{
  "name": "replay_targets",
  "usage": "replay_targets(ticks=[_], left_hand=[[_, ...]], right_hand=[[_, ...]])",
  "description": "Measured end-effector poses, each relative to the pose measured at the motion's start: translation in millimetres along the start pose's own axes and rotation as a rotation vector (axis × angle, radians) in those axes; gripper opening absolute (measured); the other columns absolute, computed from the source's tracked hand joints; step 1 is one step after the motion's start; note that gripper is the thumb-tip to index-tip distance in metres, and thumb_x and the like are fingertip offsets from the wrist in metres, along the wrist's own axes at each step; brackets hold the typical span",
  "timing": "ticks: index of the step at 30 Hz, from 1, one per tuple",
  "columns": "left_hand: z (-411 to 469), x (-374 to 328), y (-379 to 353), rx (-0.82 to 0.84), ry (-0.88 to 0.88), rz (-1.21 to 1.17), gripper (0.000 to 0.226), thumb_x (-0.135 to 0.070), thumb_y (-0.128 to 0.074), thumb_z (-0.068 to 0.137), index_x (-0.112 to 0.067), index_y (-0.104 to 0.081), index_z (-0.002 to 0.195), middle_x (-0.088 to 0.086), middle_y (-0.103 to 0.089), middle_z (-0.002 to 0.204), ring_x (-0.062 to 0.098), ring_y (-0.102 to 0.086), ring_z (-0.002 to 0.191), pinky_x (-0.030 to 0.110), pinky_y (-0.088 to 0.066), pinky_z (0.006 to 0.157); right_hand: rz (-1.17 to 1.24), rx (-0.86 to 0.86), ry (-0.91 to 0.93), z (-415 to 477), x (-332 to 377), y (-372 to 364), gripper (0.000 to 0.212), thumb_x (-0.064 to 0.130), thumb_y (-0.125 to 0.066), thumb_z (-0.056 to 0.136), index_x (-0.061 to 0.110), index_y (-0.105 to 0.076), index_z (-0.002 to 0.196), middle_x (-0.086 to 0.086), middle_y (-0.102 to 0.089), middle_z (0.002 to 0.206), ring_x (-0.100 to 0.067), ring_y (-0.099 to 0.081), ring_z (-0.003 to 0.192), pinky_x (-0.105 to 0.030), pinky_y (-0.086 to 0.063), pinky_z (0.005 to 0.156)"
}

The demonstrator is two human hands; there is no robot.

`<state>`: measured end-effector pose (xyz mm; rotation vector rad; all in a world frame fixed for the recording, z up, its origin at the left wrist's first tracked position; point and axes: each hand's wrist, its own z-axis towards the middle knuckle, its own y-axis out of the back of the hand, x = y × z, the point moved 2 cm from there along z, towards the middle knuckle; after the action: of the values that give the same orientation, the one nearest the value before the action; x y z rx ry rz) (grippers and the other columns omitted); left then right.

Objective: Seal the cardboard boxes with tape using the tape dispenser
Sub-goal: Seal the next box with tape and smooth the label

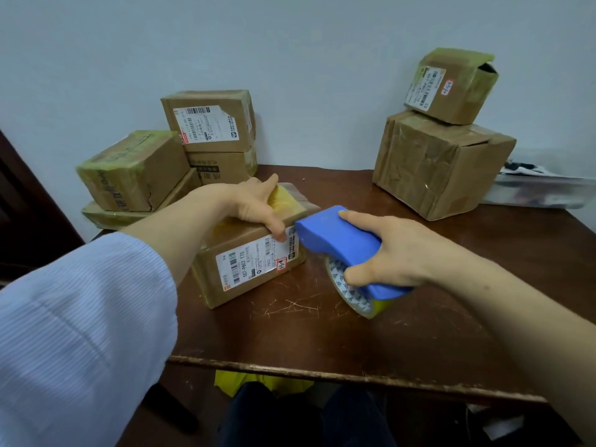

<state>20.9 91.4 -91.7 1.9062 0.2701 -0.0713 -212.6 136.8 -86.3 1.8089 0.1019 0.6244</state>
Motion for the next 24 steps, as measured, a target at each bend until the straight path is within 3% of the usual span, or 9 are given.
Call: replay_targets(ticks=[2,10,13,20,24], left_hand=[[0.5,1.9,0.5,0.020,0.011,-0.037,0.135,-0.064,-0.077,0.056,-0.030,0.010,0.152,0.004,-0.013,0.156,0.029,-0.022,0.141,0.045,-0.031,0.109],[2.2,1.1,-1.4,-0.025,-0.020,-0.050,0.122,-0.051,-0.077,0.069,-0.025,0.006,0.153,0.008,-0.019,0.153,0.029,-0.028,0.137,0.040,-0.034,0.103],[0.9,-1.7,-1.0,-0.034,-0.045,-0.052,0.124,-0.051,-0.079,0.065,-0.024,0.004,0.154,0.008,-0.020,0.153,0.029,-0.028,0.138,0.040,-0.033,0.104],[0.7,-3.4,1.7,-0.023,-0.030,-0.069,0.115,-0.044,-0.076,0.072,-0.023,0.002,0.154,0.007,-0.015,0.158,0.028,-0.024,0.141,0.040,-0.029,0.110],[-2.3,-0.1,2.2,0.008,-0.003,-0.068,0.129,-0.060,-0.078,0.061,-0.027,0.006,0.154,0.005,-0.014,0.158,0.028,-0.021,0.142,0.040,-0.026,0.111]], right_hand=[[0.018,0.011,0.000,2.6,0.9,3.0,0.095,0.047,-0.069,0.067,0.050,-0.017,0.146,0.006,-0.046,0.117,-0.018,-0.051,0.098,-0.027,-0.045,0.076],[0.130,-0.012,0.001,-14.4,-12.1,-5.2,0.097,0.050,-0.069,0.061,0.059,-0.015,0.141,0.007,-0.047,0.125,-0.017,-0.052,0.100,-0.030,-0.048,0.082],[0.153,-0.052,0.018,-27.7,-16.0,-9.3,0.098,0.049,-0.069,0.061,0.060,-0.014,0.141,0.007,-0.049,0.126,-0.016,-0.054,0.099,-0.031,-0.050,0.083],[0.013,0.027,-0.031,-46.5,-15.0,-9.2,0.096,0.057,-0.067,0.061,0.057,-0.016,0.143,0.008,-0.051,0.118,-0.014,-0.052,0.093,-0.028,-0.046,0.075],[-0.226,0.013,0.021,-22.7,12.8,-4.2,0.092,0.062,-0.065,0.067,0.047,-0.022,0.146,0.006,-0.047,0.137,-0.020,-0.048,0.114,-0.029,-0.039,0.078]])
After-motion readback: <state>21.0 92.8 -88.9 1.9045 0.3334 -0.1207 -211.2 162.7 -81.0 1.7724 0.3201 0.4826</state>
